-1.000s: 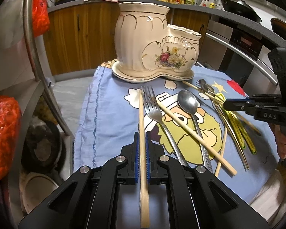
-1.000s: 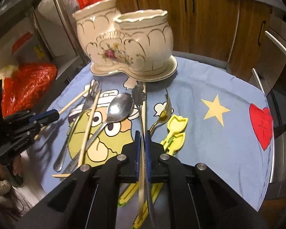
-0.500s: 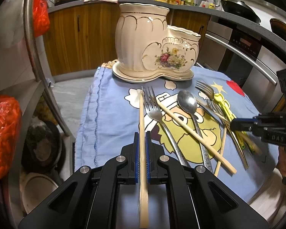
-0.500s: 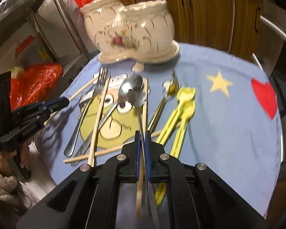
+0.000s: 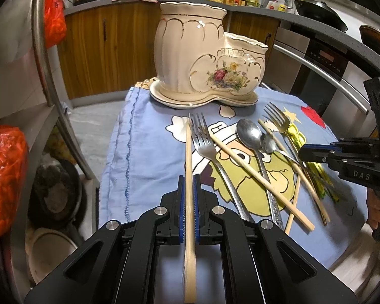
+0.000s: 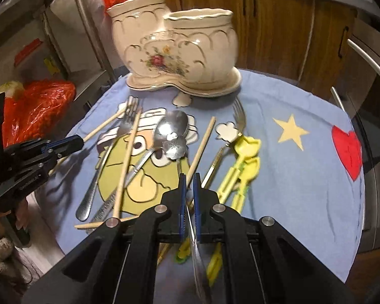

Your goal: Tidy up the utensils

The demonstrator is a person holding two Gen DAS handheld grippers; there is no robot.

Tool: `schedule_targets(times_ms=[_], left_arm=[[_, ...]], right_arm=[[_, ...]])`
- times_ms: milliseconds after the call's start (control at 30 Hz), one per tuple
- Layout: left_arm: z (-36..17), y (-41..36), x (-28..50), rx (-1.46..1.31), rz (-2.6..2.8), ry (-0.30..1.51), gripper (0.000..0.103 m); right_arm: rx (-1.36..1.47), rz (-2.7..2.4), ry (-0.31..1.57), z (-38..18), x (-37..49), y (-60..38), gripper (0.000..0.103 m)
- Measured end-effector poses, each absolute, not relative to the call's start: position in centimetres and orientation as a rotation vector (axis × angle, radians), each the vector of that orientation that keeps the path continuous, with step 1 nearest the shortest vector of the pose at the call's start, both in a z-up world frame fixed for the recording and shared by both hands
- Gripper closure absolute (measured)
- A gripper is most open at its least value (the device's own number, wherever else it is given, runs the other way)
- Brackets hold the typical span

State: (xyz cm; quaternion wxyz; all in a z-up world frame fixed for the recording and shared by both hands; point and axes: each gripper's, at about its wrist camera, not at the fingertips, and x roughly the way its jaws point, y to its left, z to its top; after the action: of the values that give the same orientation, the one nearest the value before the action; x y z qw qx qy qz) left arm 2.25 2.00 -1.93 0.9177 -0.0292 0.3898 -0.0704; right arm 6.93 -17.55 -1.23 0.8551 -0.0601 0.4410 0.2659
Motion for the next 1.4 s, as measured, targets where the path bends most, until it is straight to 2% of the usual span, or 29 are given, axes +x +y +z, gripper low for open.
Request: schedule_targets(times_ms=[133, 200, 233, 533, 1100, 1400], left_arm=[[-2.0, 2.0, 2.3, -0.061, -0.147, 0.802, 0.097], [-2.0, 2.0, 2.3, -0.064, -0.148, 0.801, 0.097], [-2.0, 2.1, 2.3, -0.066, -0.149, 0.802, 0.097], [-1.9, 2.2, 2.2, -0.072, -0.151, 0.798, 0.097], [-2.1, 2.1, 2.4, -0.067, -0.150, 0.800, 0.097], [-2.1, 2.7, 2.3, -0.081, -0.148, 0.797, 0.097]], right_arm=[[-0.198, 0.569, 0.914, -1.2, 6.8, -16.2, 0.094], [-0.232, 0.569, 0.915, -1.3, 6.8, -15.6, 0.086], [-0.242, 0.575, 0.919, -1.3, 6.9, -15.5, 0.085], [-0.238, 0.625, 0.985, -1.9, 5.9, -15.5, 0.085], [-0.245, 0.628, 1.001, -1.6, 4.1, -16.6, 0.086], [-0.340, 0.597, 1.026, -1.7, 3.7, -16.1, 0.087]])
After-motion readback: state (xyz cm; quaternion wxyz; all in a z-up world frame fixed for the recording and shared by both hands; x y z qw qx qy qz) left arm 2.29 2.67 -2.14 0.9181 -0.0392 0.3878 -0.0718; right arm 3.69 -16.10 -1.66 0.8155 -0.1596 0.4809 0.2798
